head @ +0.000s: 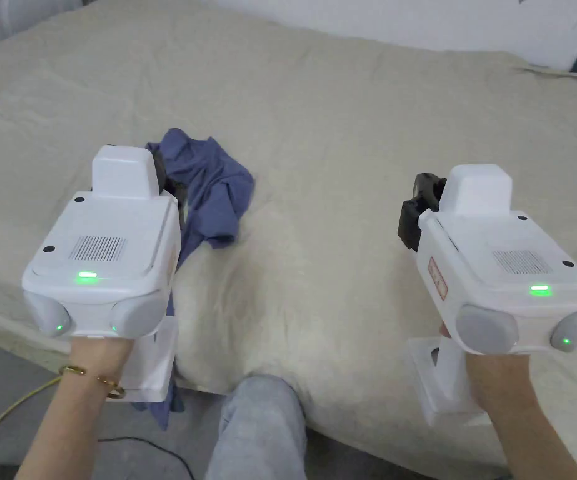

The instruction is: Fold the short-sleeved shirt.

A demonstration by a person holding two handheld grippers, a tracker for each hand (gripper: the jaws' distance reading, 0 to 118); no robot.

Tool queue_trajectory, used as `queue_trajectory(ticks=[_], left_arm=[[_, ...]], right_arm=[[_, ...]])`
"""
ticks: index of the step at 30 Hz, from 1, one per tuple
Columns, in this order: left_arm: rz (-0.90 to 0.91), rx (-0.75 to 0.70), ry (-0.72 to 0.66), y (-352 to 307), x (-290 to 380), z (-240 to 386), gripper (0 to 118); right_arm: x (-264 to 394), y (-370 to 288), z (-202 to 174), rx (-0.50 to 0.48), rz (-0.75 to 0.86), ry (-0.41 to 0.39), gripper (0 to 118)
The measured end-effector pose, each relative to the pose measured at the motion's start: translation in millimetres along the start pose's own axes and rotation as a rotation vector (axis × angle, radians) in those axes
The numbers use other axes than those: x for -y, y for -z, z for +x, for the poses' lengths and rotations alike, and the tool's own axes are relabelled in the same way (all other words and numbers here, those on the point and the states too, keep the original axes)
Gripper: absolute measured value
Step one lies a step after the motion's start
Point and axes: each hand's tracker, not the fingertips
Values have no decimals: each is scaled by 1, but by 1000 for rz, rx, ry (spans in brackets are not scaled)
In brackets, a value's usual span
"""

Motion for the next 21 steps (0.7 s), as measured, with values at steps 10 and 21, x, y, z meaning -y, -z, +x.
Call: queue_trajectory(ticks=[10,21], left_arm=[[-34,-93,-31,-3,10,-54,0],[-75,-88,-52,16,17,-58,9]], right_arm=[[-6,26,-63,-147,-9,-35,0],[-6,40,-66,-168,-31,-33,0]])
